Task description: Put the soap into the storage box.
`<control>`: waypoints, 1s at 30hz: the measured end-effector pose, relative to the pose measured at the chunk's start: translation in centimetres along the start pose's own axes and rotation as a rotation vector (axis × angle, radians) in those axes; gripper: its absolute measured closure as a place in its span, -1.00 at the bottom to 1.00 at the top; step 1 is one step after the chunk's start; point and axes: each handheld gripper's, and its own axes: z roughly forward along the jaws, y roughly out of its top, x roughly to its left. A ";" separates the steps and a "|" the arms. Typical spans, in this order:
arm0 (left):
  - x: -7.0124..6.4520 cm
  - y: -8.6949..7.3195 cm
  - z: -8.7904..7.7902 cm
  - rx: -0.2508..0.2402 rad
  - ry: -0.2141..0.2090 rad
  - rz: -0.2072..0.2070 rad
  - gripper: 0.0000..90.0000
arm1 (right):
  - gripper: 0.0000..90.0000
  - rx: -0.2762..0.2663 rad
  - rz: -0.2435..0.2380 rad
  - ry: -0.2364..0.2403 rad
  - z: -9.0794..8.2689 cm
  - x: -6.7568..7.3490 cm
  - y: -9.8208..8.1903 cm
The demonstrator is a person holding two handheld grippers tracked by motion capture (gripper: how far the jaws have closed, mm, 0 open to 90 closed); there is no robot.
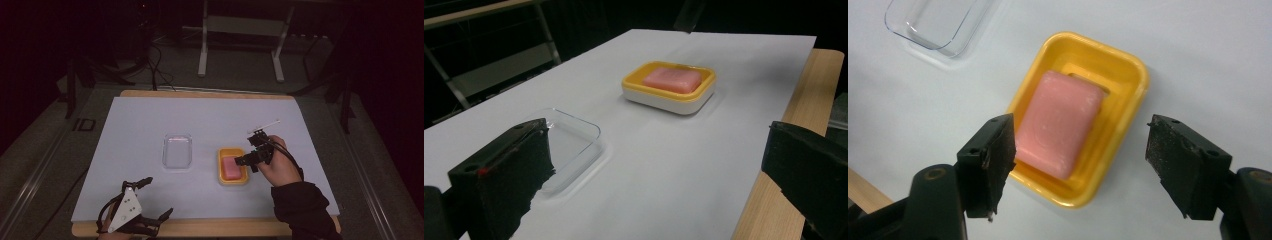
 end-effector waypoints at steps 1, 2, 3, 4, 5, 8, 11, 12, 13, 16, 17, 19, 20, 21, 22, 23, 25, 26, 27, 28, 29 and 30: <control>0.0 0.0 0.0 0.000 0.000 0.000 -0.99 | -0.38 0.000 0.000 0.000 0.0 0.0 0.0; 0.0 0.0 0.0 0.001 0.000 0.000 -0.99 | -0.38 -0.007 0.002 0.002 -0.3 -0.1 -0.2; 0.0 0.0 0.0 0.001 0.000 0.001 -0.99 | -0.38 -0.015 0.011 0.019 -0.7 -0.5 -0.6; 0.0 0.0 0.0 0.001 0.000 0.002 -0.99 | -0.38 -0.027 0.004 0.011 -0.9 -0.8 -1.0; 0.0 0.0 0.0 0.001 -0.001 0.001 -0.99 | -0.38 -0.032 0.000 0.005 -1.1 -1.0 -1.2; 0.0 0.0 0.0 0.003 0.000 0.001 -0.99 | -0.38 -0.042 -0.007 0.000 -1.3 -1.6 -1.6; 0.0 0.0 0.0 0.002 -0.001 0.001 -0.99 | -0.38 -0.053 0.005 -0.014 -1.5 -2.6 -2.4; 0.0 0.0 0.0 0.003 0.000 0.004 -0.99 | -0.38 -0.057 0.011 -0.007 -1.6 -2.9 -2.7; -0.1 0.0 0.0 0.003 0.000 0.003 -0.99 | -0.39 -0.059 0.014 -0.002 -1.6 -3.2 -3.1; -0.1 0.0 0.0 0.003 0.000 0.004 -0.99 | -0.42 -0.050 0.011 -0.005 -1.7 -3.7 -3.8; -0.1 0.0 0.0 0.003 0.000 0.003 -0.99 | -0.42 -0.051 0.010 -0.003 -1.7 -3.9 -4.0; -0.1 0.0 0.0 0.004 0.001 0.004 -0.99 | -0.42 -0.051 0.016 -0.009 -1.8 -4.1 -4.6; -0.1 0.0 0.0 0.003 0.001 0.003 -0.99 | -0.42 -0.059 0.031 -0.002 -1.9 -4.4 -5.1; -0.1 0.0 0.0 0.004 0.001 0.004 -0.99 | -0.42 -0.059 0.031 -0.002 -1.9 -4.4 -5.1; -0.1 0.0 0.0 0.003 0.002 0.005 -0.99 | -0.42 -0.064 0.035 -0.010 -1.9 -4.5 -5.6; -0.1 0.0 0.0 0.003 0.002 0.004 -0.99 | -0.41 -0.077 0.029 -0.019 -2.0 -4.6 -5.8; -0.1 0.0 0.0 0.004 0.002 0.005 -0.99 | -0.38 -0.104 0.016 -0.044 -2.0 -4.7 -6.4; -0.1 0.0 0.0 0.004 0.002 0.004 -0.99 | -0.38 -0.104 0.016 -0.044 -2.0 -4.7 -6.4; -0.1 0.0 0.0 0.004 0.002 0.004 -0.99 | -0.37 -0.113 0.008 -0.057 -2.1 -4.8 -6.7; -0.1 0.0 0.0 0.004 0.002 0.004 -0.99 | -0.36 -0.144 -0.021 -0.087 -2.2 -4.9 -7.3; -0.1 0.0 0.0 0.006 0.002 0.005 -0.99 | -0.36 -0.144 -0.021 -0.087 -2.2 -4.9 -7.3; -0.1 0.0 0.0 0.006 0.002 0.005 -0.99 | -0.36 -0.151 -0.025 -0.098 -2.2 -4.9 -7.5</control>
